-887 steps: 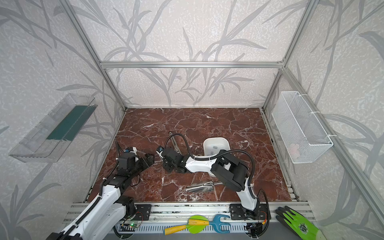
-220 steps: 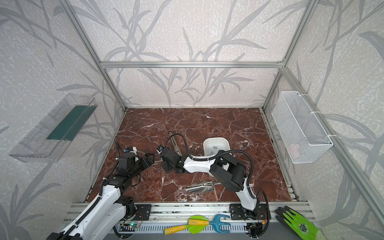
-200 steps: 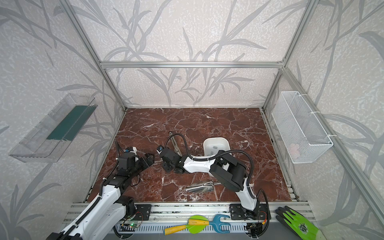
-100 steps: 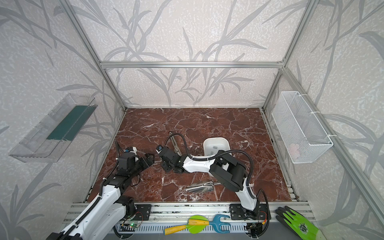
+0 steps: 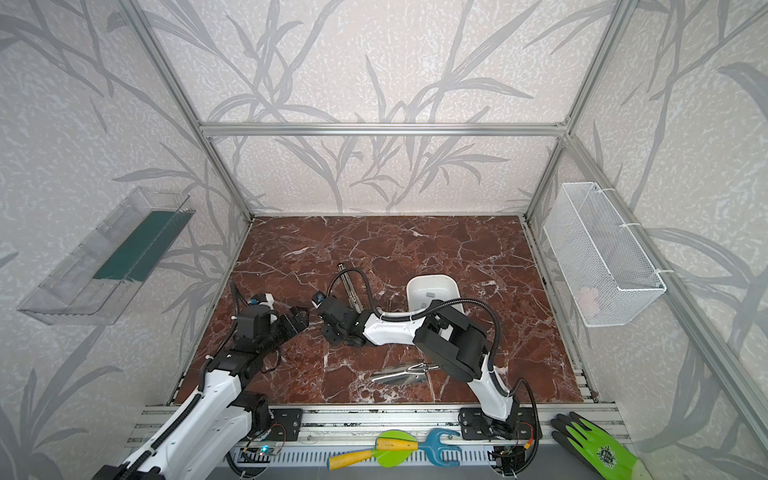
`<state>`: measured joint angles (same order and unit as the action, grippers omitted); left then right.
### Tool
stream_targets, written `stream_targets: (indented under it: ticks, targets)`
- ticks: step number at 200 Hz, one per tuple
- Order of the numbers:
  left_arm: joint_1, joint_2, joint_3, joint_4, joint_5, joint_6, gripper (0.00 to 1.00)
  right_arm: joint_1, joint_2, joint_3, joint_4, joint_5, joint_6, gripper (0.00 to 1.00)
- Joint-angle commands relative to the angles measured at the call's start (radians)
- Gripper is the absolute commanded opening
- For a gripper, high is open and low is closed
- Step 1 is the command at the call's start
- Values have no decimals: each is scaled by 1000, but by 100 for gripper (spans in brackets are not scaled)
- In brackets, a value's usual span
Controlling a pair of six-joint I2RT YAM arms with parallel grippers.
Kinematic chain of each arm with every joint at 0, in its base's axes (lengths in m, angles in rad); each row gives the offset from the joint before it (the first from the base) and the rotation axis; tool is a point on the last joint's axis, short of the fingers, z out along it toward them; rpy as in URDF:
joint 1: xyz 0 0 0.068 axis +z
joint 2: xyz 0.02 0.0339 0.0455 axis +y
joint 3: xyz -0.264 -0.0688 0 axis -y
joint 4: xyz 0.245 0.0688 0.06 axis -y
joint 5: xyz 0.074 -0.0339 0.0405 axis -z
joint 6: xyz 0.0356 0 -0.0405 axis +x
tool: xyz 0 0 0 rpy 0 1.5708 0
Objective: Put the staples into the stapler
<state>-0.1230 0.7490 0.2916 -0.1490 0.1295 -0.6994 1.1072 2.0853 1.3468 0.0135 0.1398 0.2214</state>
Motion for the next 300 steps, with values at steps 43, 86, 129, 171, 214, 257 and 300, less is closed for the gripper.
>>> stream_targets:
  ticks: [43,86,129,171,214,257,300]
  targets:
    - [6,0,-7,7,-1,1,95,6,-1,14,-22,9,7,10]
    - [6,-1,-7,7,-1,1,95,7,-80,-35,7,11,-2,10]
    - [5,-1,-9,7,2,0,95,6,-105,-58,26,15,-3,11]
    - [5,1,-7,10,-1,1,95,7,-60,-33,17,8,-1,11]
    - [6,8,-6,11,1,1,95,7,-26,-14,14,7,-5,11]
    - [6,10,-5,13,0,1,96,6,-13,-9,14,5,-2,11]
    - [6,10,-6,14,2,1,95,7,-4,-3,11,3,-2,11]
